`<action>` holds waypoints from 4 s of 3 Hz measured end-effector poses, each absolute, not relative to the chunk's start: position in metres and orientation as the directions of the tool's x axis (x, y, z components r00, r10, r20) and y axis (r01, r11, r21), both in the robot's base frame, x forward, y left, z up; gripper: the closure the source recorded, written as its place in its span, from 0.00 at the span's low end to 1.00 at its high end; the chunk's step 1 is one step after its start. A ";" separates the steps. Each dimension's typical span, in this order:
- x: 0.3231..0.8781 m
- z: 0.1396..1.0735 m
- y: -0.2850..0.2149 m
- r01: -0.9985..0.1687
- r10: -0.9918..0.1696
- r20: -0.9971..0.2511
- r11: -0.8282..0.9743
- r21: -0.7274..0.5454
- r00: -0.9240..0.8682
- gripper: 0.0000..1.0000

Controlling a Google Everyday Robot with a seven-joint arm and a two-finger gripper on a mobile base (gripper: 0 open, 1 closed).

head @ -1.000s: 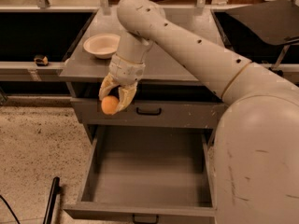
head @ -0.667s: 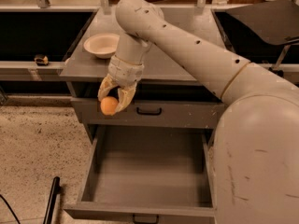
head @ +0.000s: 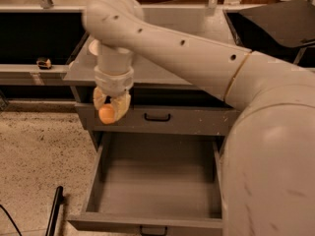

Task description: Place orange into middle drawer

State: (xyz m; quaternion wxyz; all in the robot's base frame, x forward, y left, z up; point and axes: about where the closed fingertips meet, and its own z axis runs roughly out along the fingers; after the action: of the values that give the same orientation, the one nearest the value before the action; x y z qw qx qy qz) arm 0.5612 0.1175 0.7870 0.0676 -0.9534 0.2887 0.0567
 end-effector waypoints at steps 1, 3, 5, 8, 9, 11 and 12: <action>0.552 0.800 0.105 -0.530 -0.533 0.036 -0.845 -0.065 0.845 1.00; 0.553 0.773 0.084 -0.625 -0.624 -0.025 -0.778 -0.063 0.781 1.00; 0.497 0.644 0.014 -0.859 -0.813 -0.304 -0.511 -0.037 0.496 1.00; 0.525 0.582 -0.025 -0.941 -0.830 -0.445 -0.308 -0.138 0.337 1.00; 0.545 0.537 -0.041 -0.971 -0.791 -0.565 -0.207 -0.116 0.236 1.00; 0.541 0.495 -0.038 -0.980 -0.763 -0.619 -0.187 -0.062 0.185 1.00; 0.544 0.483 -0.049 -0.991 -0.789 -0.602 -0.127 -0.035 0.123 1.00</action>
Offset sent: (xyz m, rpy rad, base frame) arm -0.0099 -0.0093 0.0134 -0.1187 -0.1287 0.0190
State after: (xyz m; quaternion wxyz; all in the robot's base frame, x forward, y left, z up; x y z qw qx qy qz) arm 0.5441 -0.0488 0.4828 0.2224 -0.7154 0.6220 0.2276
